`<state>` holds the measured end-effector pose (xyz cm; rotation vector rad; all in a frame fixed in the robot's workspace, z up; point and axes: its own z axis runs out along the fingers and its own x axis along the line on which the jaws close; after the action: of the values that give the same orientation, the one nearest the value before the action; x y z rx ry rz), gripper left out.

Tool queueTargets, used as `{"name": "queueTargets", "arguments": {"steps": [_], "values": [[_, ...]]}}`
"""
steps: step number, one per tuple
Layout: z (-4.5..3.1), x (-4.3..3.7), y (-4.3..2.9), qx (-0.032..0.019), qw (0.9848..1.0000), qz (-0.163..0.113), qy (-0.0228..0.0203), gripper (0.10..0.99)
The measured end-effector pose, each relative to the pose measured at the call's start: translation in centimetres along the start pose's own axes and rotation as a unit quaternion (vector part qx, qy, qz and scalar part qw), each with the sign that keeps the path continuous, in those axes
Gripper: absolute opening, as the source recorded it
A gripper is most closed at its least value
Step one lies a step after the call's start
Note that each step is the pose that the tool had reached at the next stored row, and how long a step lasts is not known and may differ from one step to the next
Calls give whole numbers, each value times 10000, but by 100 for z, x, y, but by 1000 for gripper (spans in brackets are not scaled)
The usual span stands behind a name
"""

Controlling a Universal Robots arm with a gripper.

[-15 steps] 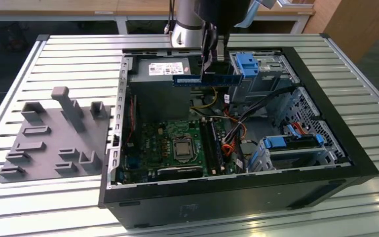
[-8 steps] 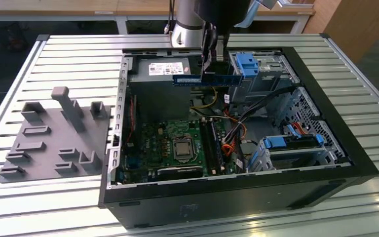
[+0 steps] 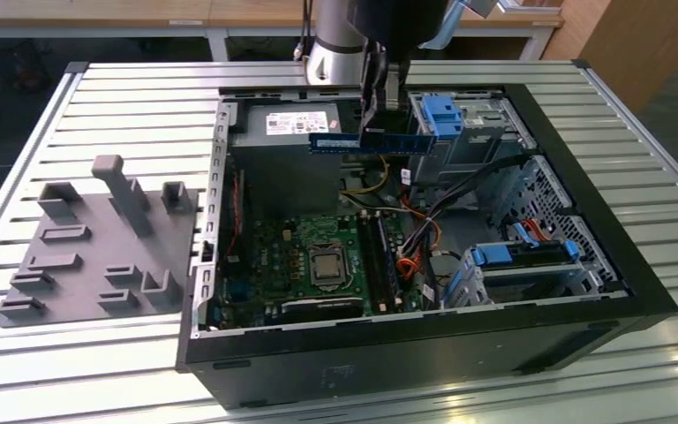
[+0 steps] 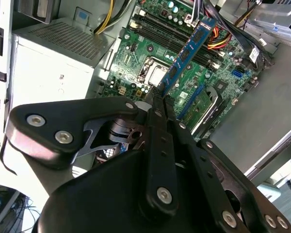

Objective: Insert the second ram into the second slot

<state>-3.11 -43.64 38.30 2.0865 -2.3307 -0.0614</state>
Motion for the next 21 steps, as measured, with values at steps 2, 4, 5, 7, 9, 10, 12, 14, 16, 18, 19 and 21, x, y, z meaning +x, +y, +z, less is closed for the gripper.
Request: {"name": "queueTargets", "arguments": {"steps": [2,4,5,7,9,10,12,14,16,18,19,21], "values": [[0,0,0,0,10000,23,-1,133],[0,0,0,1,10000,45,-2,133],[0,0,0,1,10000,56,-2,133],[0,0,0,1,10000,78,-3,133],[0,0,0,2,10000,98,-4,133],[0,0,0,2,9999,108,-4,133],[0,0,0,2,9999,129,-5,133],[0,0,0,3,9999,155,-6,133],[0,0,0,3,9998,178,-7,133],[0,0,0,3,9998,203,-7,133],[0,0,0,4,9998,216,-8,133],[0,0,0,4,9997,243,-9,133]]}}
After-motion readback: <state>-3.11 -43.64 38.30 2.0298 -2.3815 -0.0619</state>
